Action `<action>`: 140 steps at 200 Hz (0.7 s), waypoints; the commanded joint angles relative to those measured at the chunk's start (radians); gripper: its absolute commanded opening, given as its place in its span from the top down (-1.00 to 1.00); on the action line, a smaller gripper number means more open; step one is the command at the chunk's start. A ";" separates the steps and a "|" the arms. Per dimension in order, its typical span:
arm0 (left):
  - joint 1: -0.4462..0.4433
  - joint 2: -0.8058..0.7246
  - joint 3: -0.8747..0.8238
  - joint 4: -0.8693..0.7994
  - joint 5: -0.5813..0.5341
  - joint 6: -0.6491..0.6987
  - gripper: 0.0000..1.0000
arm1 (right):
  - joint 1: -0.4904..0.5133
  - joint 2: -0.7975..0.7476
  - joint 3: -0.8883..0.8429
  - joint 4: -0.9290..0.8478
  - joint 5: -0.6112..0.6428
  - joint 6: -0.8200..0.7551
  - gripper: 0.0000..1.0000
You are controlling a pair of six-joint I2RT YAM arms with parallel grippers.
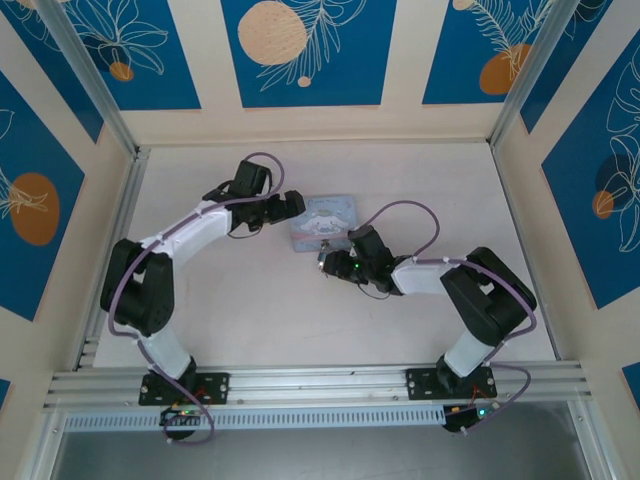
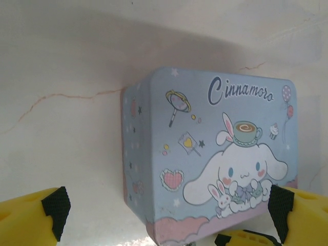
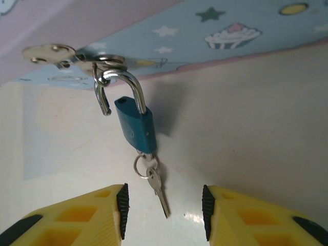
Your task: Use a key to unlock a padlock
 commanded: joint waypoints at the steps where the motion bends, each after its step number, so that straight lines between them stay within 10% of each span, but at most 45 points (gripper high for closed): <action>1: 0.017 0.036 0.046 -0.035 0.048 0.038 -1.00 | 0.009 0.032 0.025 0.078 0.033 0.015 0.13; 140: 0.040 0.078 0.029 0.009 0.092 0.011 -1.00 | 0.036 0.172 0.069 0.165 0.035 0.030 0.47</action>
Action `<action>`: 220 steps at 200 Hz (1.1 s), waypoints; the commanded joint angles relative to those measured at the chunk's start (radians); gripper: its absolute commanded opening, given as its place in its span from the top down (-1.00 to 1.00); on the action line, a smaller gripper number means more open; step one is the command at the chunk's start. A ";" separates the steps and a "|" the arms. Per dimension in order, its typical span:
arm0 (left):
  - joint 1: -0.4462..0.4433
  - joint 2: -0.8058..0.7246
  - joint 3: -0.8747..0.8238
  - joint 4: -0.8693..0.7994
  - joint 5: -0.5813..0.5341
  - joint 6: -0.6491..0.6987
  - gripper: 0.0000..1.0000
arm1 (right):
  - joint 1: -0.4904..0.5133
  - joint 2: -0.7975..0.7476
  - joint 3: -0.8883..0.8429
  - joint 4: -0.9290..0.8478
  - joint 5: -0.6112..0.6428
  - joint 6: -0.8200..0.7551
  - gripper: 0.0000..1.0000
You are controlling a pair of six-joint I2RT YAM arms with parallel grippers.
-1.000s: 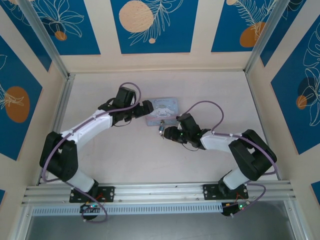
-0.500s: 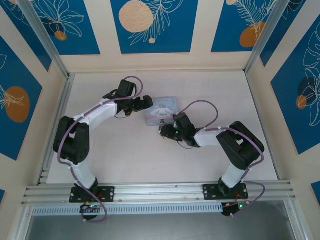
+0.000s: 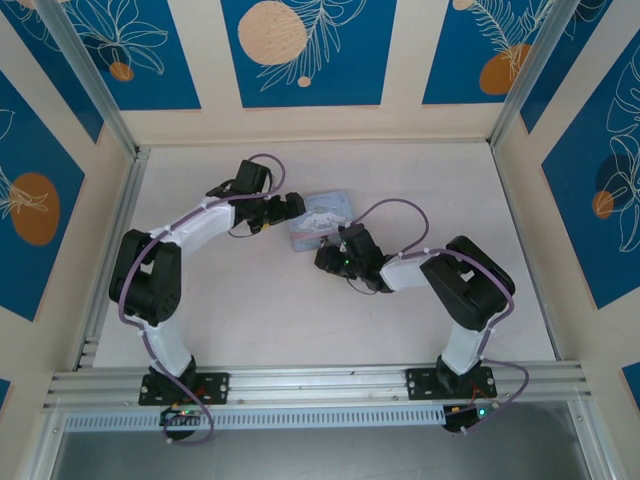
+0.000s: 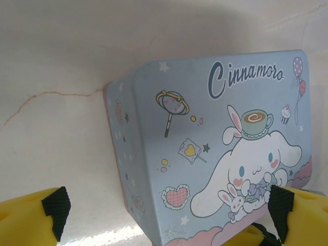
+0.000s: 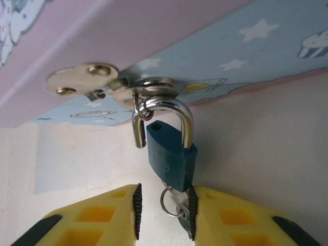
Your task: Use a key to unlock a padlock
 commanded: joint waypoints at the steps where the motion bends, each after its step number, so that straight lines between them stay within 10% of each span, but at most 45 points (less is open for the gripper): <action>1: 0.014 0.008 0.005 0.010 0.027 -0.004 -1.00 | 0.011 0.031 0.011 -0.005 0.023 0.009 0.48; 73: 0.018 -0.033 -0.046 0.032 0.021 -0.012 -1.00 | -0.010 -0.009 -0.032 -0.011 0.052 0.034 1.00; 149: 0.018 -0.138 -0.125 0.063 0.035 -0.040 -1.00 | -0.035 -0.156 -0.107 -0.070 0.027 -0.009 1.00; 171: 0.018 -0.152 -0.133 0.069 0.040 -0.047 -1.00 | -0.034 -0.157 -0.105 -0.052 0.017 -0.030 0.29; 220: 0.019 -0.147 -0.125 0.069 0.046 -0.060 -1.00 | -0.020 -0.065 -0.065 0.032 0.015 -0.020 0.21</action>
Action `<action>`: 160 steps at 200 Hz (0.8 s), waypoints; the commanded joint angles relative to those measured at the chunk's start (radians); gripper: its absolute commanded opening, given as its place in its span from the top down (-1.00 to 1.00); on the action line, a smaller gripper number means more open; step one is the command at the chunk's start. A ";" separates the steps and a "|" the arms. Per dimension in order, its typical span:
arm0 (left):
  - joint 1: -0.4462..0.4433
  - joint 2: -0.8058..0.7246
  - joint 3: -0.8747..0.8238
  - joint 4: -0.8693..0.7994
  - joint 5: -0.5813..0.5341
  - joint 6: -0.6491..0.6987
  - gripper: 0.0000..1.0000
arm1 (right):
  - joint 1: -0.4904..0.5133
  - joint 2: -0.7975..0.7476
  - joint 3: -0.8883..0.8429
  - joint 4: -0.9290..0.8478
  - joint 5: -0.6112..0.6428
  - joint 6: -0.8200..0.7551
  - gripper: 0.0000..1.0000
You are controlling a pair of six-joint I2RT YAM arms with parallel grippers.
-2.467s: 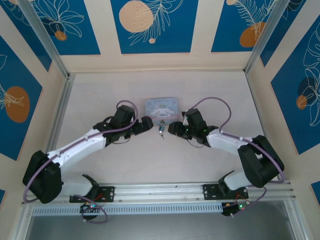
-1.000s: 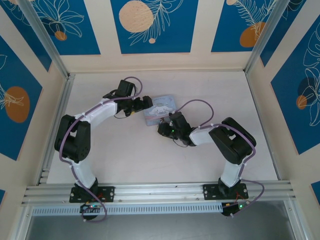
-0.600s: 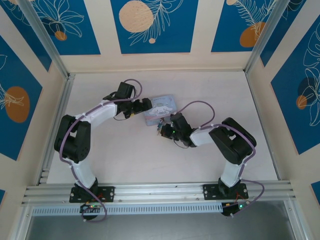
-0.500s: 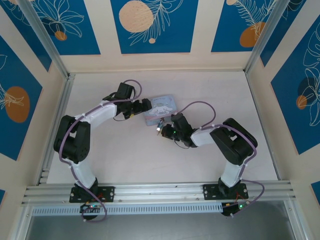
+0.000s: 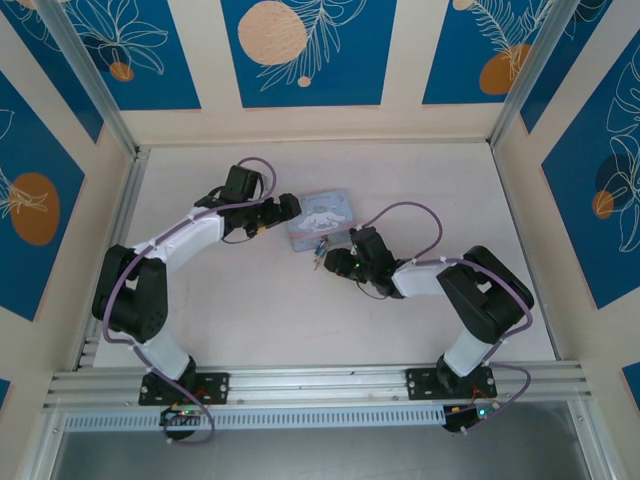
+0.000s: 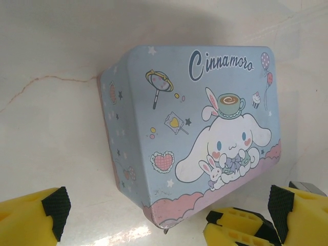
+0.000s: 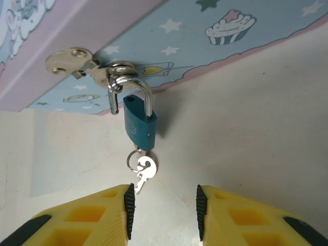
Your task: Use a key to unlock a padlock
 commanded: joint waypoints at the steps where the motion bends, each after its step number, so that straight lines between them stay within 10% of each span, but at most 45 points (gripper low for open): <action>1: 0.012 -0.015 -0.005 0.009 0.024 -0.014 -1.00 | 0.012 0.052 0.029 0.060 0.002 -0.009 0.21; 112: 0.012 0.022 -0.002 0.028 0.036 -0.045 -1.00 | 0.037 0.234 0.117 0.109 0.045 -0.014 0.11; 160: 0.012 0.024 -0.002 0.032 0.039 -0.055 -1.00 | 0.047 0.245 0.102 0.115 0.075 -0.007 0.47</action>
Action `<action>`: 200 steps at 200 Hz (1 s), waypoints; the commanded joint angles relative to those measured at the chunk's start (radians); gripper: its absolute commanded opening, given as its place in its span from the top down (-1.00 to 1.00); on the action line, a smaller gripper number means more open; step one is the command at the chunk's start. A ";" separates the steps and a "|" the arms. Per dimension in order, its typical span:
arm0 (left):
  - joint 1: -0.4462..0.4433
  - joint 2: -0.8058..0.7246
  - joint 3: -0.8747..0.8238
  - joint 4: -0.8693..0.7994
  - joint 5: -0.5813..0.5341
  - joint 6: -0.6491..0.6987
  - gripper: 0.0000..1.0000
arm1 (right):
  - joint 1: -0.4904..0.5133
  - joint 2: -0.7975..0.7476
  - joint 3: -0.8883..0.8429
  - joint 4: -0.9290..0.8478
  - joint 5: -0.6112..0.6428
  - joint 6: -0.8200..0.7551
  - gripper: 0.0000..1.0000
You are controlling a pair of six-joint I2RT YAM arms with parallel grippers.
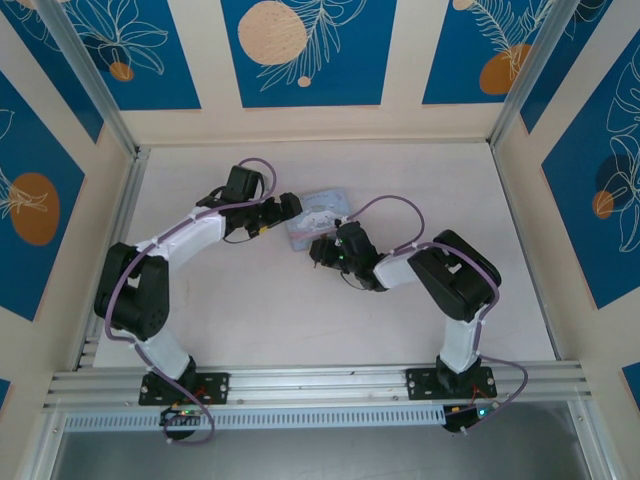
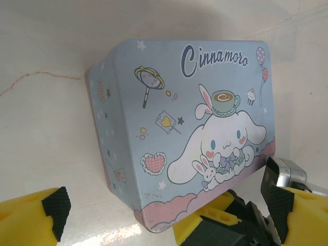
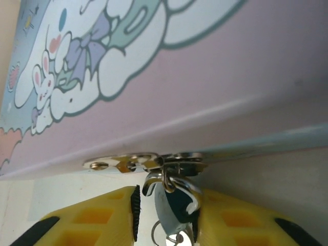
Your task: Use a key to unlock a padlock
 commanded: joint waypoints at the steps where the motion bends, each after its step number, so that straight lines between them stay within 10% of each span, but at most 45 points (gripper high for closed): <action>1: 0.013 0.007 -0.002 0.013 0.021 -0.017 -1.00 | 0.008 0.044 -0.021 -0.071 0.017 0.015 0.47; 57: 0.013 -0.010 -0.011 0.017 0.025 -0.022 -1.00 | -0.005 -0.014 -0.045 -0.113 0.027 -0.009 0.92; 200: -0.029 -0.201 -0.127 -0.038 -0.014 -0.059 -1.00 | -0.147 -0.264 -0.142 -0.447 -0.138 -0.201 1.00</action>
